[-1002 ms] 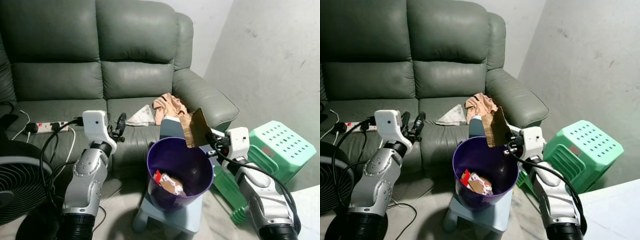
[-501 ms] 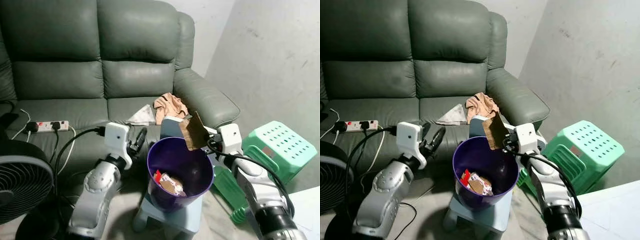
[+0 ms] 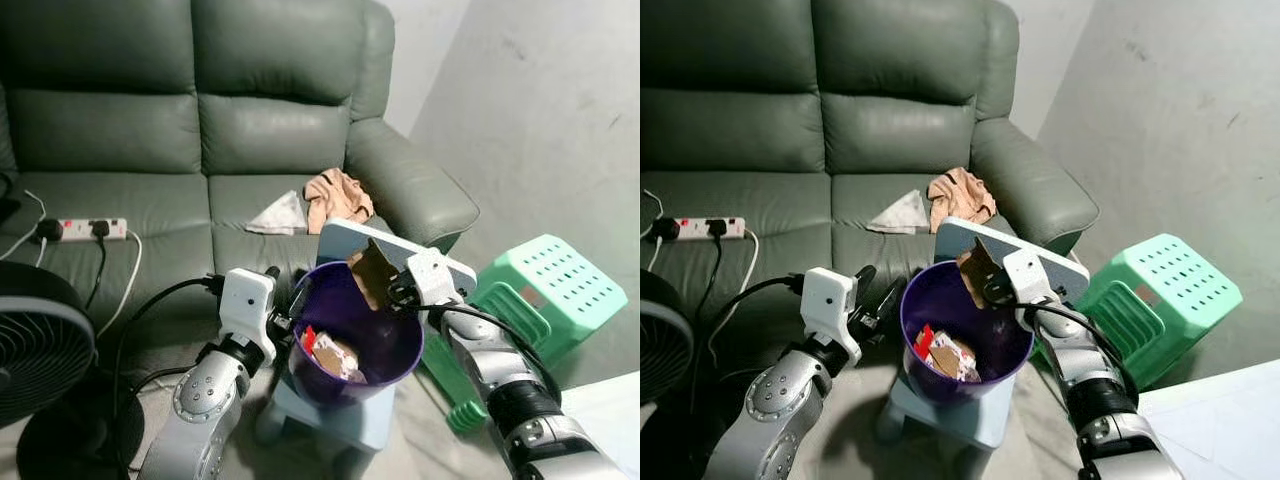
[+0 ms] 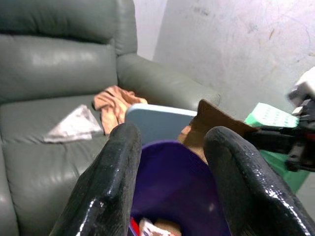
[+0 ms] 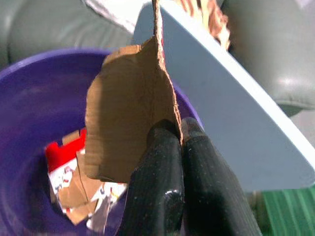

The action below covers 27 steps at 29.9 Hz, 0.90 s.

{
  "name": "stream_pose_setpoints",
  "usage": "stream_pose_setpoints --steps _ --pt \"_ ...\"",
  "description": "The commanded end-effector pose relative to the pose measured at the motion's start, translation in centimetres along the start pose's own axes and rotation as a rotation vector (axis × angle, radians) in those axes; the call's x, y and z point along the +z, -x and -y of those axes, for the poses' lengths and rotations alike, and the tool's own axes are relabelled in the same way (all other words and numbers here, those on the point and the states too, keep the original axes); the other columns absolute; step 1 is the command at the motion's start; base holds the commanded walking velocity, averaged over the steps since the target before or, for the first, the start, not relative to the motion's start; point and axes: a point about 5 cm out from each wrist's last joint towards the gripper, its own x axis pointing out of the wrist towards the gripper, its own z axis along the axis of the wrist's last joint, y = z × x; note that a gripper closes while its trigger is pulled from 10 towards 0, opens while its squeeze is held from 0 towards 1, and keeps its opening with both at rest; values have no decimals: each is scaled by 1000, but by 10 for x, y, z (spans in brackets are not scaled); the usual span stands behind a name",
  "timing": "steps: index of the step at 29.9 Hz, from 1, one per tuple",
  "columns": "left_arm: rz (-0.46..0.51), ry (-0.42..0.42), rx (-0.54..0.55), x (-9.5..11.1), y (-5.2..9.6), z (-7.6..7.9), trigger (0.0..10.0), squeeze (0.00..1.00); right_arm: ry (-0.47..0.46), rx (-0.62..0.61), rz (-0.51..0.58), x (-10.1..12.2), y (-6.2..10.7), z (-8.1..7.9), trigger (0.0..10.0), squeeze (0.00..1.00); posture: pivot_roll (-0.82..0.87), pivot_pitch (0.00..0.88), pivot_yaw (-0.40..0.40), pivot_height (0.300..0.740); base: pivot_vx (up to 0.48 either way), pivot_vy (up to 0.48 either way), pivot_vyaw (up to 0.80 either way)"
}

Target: Picking trash to rubbish bin

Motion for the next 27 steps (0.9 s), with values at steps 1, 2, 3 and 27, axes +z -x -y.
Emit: stream_pose_setpoints --steps 1,2,3,27 --pt "15 19 -37 5 0 10 10000 0 0 -30 -11 -3 1 6 10000 0 87 178 -232 740 0 0 0" --pt "17 25 -45 6 2 12 10000 0 -13 -37 -21 -6 0 6 10000 0 91 184 -233 740 0 0 0" --pt "20 28 -50 7 3 13 10000 0 -20 -42 -24 -7 0 5 10000 0 94 188 -234 740 0 0 0" --pt "-91 112 -205 -12 23 59 10000 0 -47 -27 -8 -11 -1 4 10000 1000 72 199 -227 740 0 0 0"
